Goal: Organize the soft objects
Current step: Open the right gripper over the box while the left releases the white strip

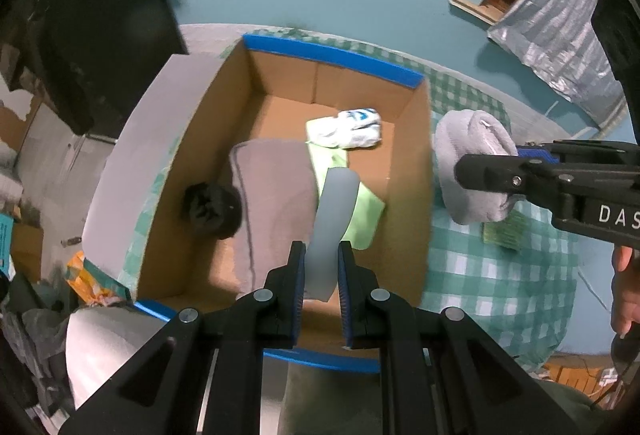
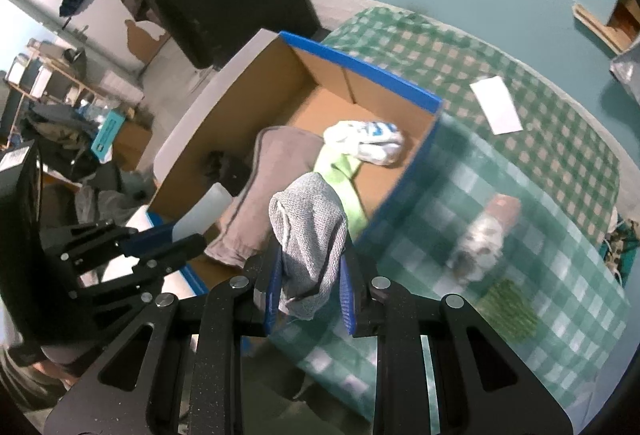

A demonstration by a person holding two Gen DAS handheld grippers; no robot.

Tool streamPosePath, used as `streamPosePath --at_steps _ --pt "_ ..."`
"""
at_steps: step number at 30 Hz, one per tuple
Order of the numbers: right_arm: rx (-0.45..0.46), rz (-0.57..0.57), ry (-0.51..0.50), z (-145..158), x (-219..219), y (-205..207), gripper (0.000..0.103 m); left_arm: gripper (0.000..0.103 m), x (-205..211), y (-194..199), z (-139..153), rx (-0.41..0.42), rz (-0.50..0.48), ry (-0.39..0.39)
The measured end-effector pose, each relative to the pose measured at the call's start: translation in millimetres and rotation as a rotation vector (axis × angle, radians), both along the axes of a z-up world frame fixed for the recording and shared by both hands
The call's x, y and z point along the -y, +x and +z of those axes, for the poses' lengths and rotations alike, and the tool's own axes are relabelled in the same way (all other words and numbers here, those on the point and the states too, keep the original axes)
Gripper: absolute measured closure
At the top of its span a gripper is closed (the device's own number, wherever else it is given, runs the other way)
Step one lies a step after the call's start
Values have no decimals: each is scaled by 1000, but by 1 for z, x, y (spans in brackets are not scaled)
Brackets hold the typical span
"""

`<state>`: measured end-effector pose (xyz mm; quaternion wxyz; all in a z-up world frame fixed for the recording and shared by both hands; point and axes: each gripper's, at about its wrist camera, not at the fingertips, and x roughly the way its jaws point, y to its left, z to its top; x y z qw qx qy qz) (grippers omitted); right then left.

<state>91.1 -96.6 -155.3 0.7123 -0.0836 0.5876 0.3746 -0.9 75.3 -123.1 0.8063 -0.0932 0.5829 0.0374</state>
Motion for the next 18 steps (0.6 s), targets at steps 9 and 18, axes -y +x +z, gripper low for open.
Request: streamPosePath --at_steps 9,18 --pt "-54 38 -14 -19 -39 7 80 88 -26 4 -16 -26 52 3" --pt "-80 50 -62 -41 -60 10 80 88 -38 10 -33 -63 69 4"
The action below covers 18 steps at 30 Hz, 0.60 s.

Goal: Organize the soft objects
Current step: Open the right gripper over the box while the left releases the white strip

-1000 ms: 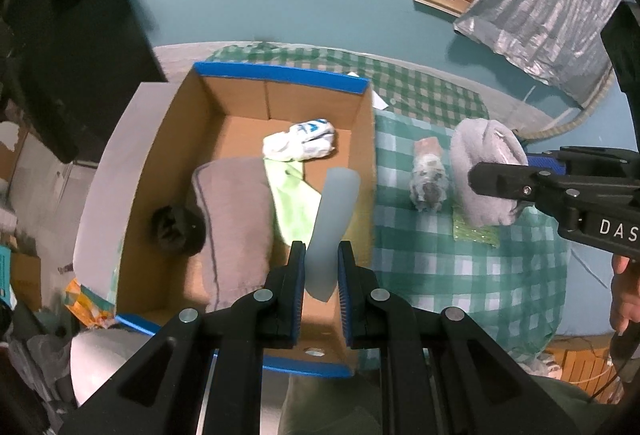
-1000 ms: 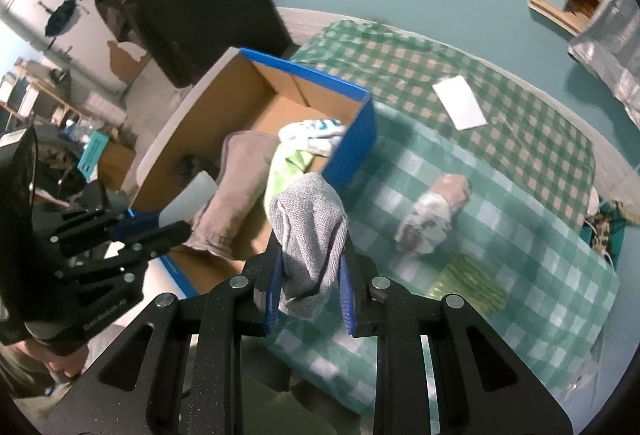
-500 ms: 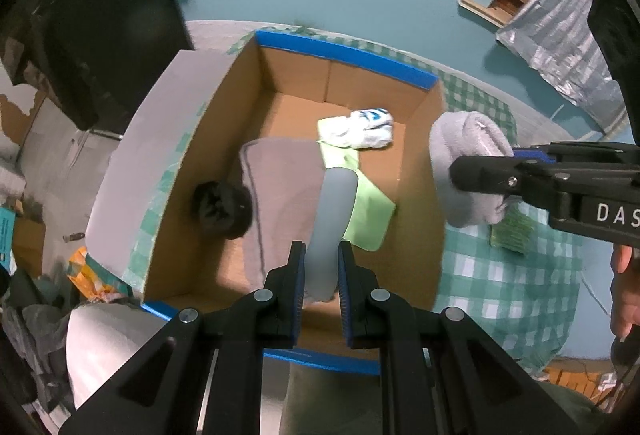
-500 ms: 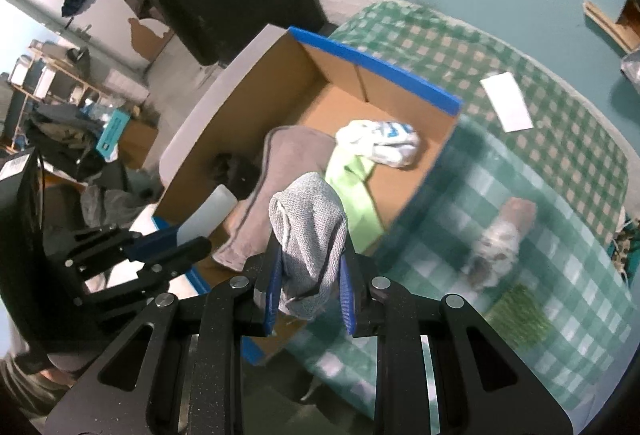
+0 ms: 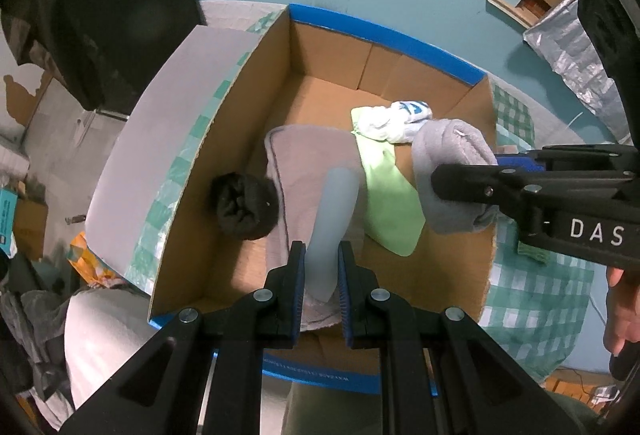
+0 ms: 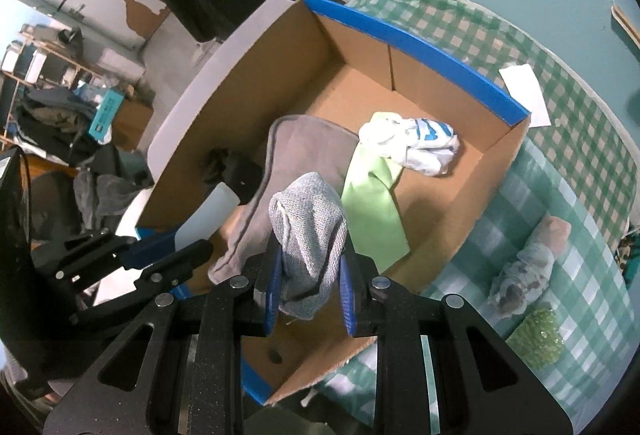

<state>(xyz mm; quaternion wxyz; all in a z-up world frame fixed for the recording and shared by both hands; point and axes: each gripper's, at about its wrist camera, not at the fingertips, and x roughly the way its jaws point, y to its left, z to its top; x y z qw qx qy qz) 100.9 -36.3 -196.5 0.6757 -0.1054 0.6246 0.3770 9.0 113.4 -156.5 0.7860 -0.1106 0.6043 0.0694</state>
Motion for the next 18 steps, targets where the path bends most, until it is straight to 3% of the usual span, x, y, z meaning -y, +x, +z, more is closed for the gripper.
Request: streamPosePath --at_steps 5,8,12,15,18 --pt "1 -3 -11 -3 -3 1 74 77 -4 2 -4 -9 21 -3" --pt "13 -4 -20 -4 -4 2 71 77 -5 1 -3 -5 32 -3" --pt "32 -8 -12 -2 -1 2 50 72 -4 1 -2 0 39 -5" --pt "41 -16 -9 2 3 4 48 57 -3 1 0 1 41 -4" --pt "56 -21 3 9 9 5 47 55 -1 0 6 17 48 -2"
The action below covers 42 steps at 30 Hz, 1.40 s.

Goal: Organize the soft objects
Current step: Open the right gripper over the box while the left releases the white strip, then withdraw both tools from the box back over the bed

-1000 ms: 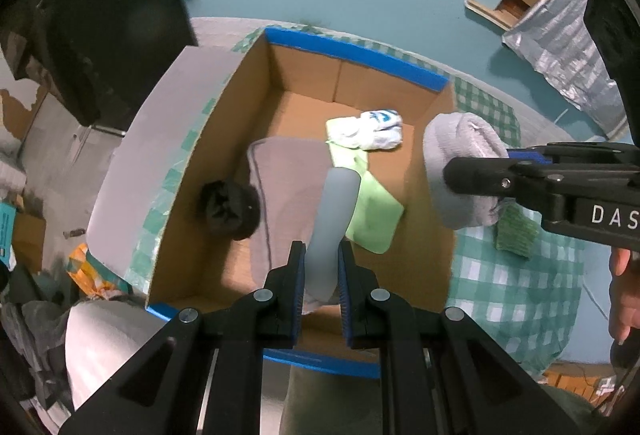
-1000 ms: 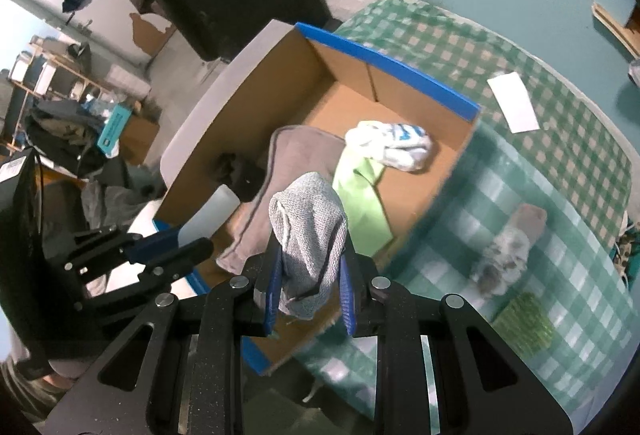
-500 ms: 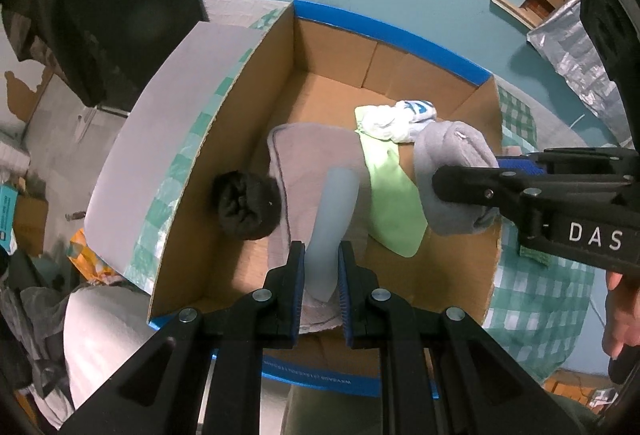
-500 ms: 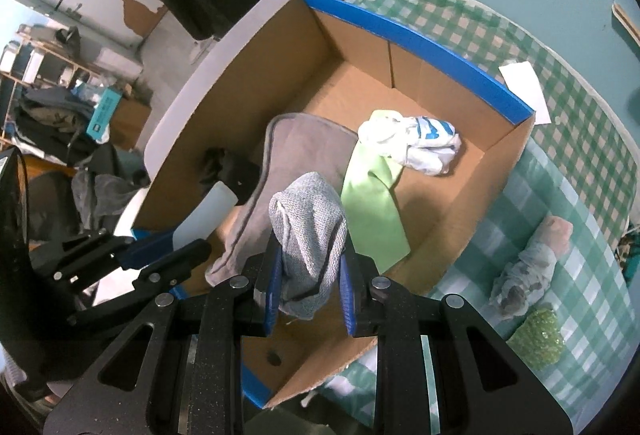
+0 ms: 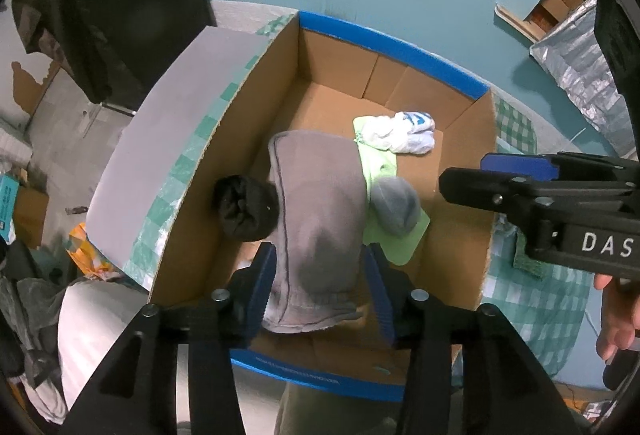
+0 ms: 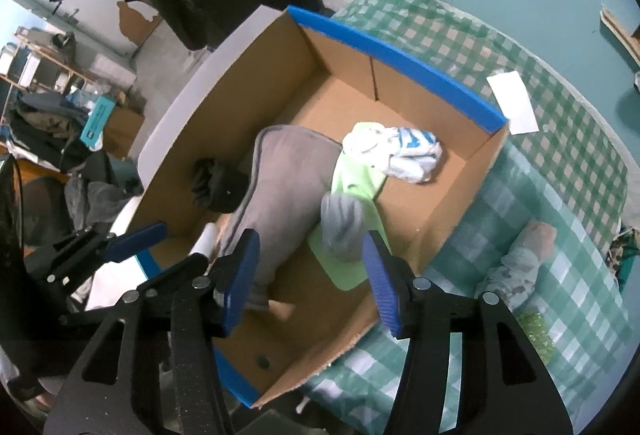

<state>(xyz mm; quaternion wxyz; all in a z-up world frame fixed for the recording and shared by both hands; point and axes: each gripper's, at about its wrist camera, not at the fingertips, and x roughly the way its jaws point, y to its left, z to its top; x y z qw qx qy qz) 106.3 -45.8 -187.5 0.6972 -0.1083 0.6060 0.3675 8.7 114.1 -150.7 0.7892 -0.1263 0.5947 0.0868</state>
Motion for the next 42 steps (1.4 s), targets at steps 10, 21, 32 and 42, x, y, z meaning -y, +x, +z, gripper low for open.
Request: streamPosePath --at_steps 10,21,32,42 --pt "57 -3 22 21 31 -1 41 46 13 -2 21 42 -5 0" --pt "67 -58 28 27 78 3 41 44 48 3 32 53 -83 28" --pt "74 -123 -3 23 133 8 41 42 97 13 36 57 -202 38" --pt "65 -207 -29 14 185 12 40 41 141 23 35 52 -295 37"
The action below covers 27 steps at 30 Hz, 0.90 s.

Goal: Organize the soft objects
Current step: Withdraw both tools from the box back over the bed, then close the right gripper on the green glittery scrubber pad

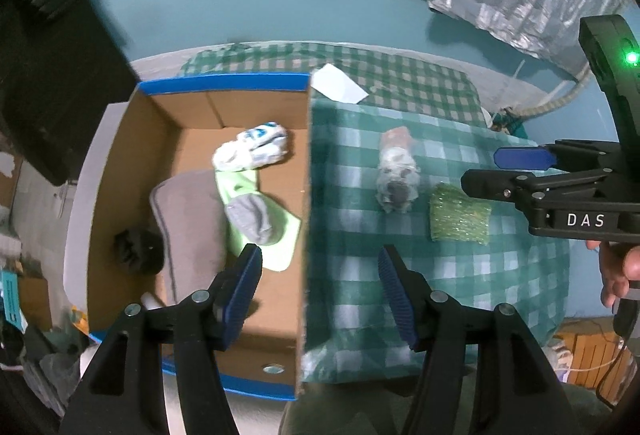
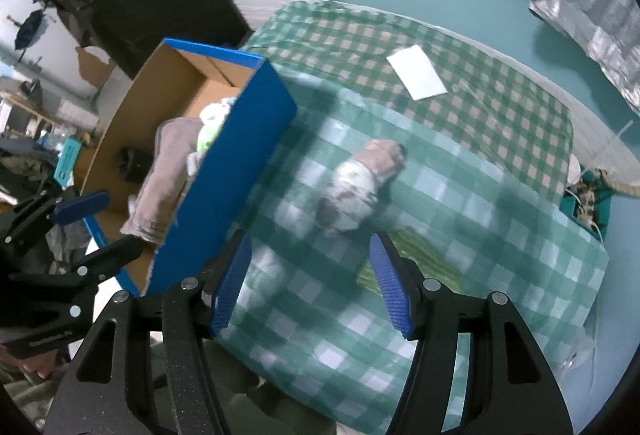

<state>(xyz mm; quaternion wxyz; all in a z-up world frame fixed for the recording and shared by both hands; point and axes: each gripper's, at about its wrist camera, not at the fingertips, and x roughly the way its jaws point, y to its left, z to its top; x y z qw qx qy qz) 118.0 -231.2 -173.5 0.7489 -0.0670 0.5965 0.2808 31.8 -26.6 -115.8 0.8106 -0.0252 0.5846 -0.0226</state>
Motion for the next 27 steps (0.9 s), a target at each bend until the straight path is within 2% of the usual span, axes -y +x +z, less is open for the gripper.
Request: streamPosePath --at_steps 14,27 --pt "-46 -100 -62 -36 55 5 40 39 57 19 -15 -22 -127 16" --pt "-99 -173 -100 -78 68 9 40 38 90 35 -51 -69 -228 79"
